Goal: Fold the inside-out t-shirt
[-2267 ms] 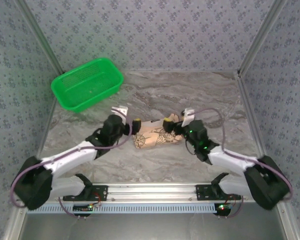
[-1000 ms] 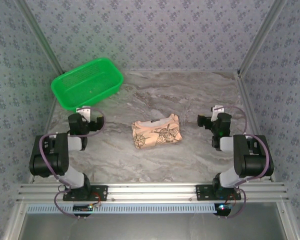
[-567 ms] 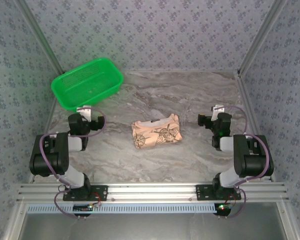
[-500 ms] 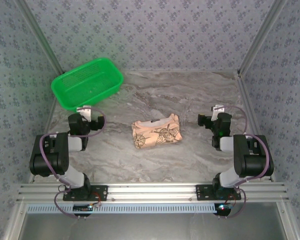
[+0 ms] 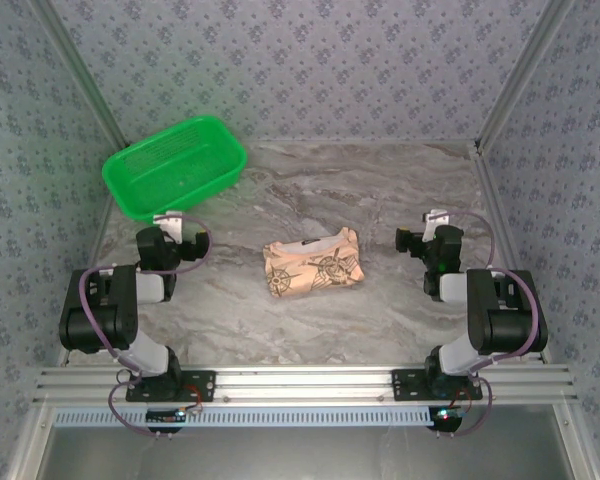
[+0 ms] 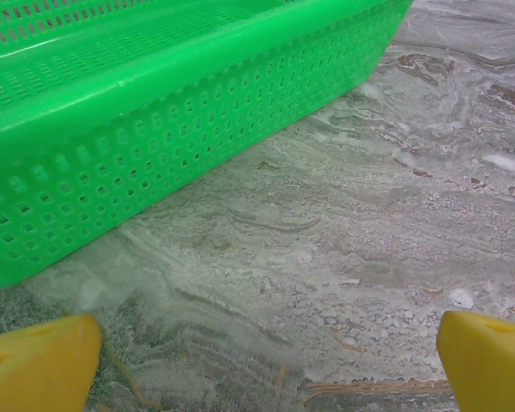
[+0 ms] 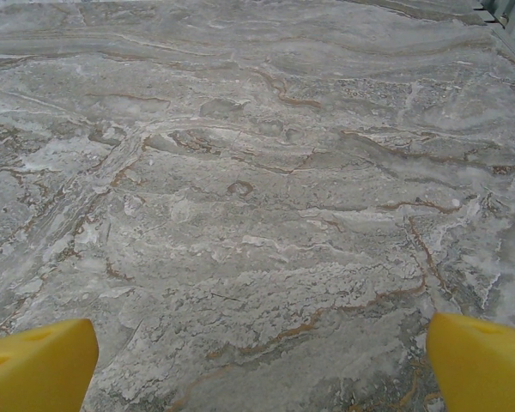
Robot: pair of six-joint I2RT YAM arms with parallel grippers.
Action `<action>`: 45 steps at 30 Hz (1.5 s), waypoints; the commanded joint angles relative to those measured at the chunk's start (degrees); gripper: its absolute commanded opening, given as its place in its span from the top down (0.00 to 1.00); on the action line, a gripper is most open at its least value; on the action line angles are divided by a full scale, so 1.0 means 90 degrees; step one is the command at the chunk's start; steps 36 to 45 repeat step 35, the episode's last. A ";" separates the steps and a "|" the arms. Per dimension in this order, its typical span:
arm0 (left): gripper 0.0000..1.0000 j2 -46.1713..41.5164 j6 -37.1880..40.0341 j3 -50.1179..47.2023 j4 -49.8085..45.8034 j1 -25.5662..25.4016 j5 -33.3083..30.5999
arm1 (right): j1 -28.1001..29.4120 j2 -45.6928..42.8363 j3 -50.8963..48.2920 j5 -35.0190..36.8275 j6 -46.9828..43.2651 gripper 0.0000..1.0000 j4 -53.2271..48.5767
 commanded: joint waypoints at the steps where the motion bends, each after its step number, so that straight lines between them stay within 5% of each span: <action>1: 0.00 -0.0066 -0.0095 0.0014 0.0256 0.0013 0.0179 | 0.0037 0.0017 0.0053 0.0158 -0.0110 0.00 0.0122; 45: 0.00 -0.0069 -0.0096 0.0009 0.0256 0.0019 0.0182 | -0.0025 0.0038 0.0077 0.0014 -0.0072 0.00 0.0083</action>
